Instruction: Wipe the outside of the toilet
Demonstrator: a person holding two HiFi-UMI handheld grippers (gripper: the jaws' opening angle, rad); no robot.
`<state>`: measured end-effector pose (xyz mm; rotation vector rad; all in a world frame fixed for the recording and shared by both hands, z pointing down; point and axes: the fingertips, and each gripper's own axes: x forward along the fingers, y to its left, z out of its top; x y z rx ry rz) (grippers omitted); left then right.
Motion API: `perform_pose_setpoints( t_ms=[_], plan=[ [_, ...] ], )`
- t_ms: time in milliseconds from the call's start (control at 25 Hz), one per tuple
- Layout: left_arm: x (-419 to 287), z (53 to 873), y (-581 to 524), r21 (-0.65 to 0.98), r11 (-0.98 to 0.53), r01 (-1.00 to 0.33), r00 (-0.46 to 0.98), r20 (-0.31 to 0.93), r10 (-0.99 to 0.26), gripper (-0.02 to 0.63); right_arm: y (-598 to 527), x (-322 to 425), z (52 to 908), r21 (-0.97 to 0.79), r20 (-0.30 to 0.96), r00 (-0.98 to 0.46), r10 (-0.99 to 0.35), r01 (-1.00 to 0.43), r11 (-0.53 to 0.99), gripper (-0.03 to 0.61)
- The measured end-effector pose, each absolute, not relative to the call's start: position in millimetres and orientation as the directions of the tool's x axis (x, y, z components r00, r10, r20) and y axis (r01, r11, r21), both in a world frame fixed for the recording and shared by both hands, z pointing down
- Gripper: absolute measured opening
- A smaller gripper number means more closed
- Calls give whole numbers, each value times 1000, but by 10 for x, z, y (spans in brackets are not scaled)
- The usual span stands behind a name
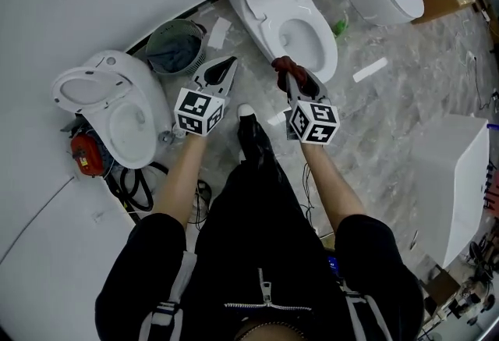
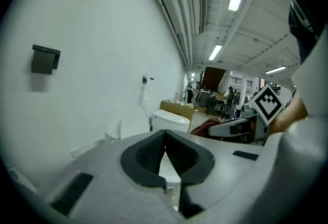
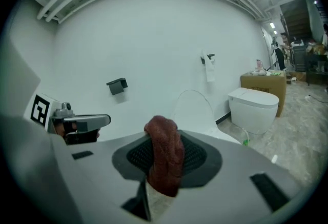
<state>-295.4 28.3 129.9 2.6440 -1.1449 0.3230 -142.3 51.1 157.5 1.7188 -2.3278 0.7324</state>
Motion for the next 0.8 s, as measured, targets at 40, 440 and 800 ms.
perform_pose_setpoints(
  t_ms=[40, 440, 800],
  plan=[
    [-2965, 1398, 148, 137, -662, -737, 667, 305, -679, 8, 342, -1454, 1677, -298, 411, -330, -850, -930, 217, 103],
    [-3148, 2460, -685, 205, -640, -740, 666, 353, -657, 8, -684, -1857, 2863, -323, 503, -356, -788, -923, 210, 103],
    [-3447, 3575, -1026, 230, -620, -750, 654, 395, -645, 8, -1040, -2215, 4372, -362, 600, -353, -718, -920, 150, 106]
  ],
)
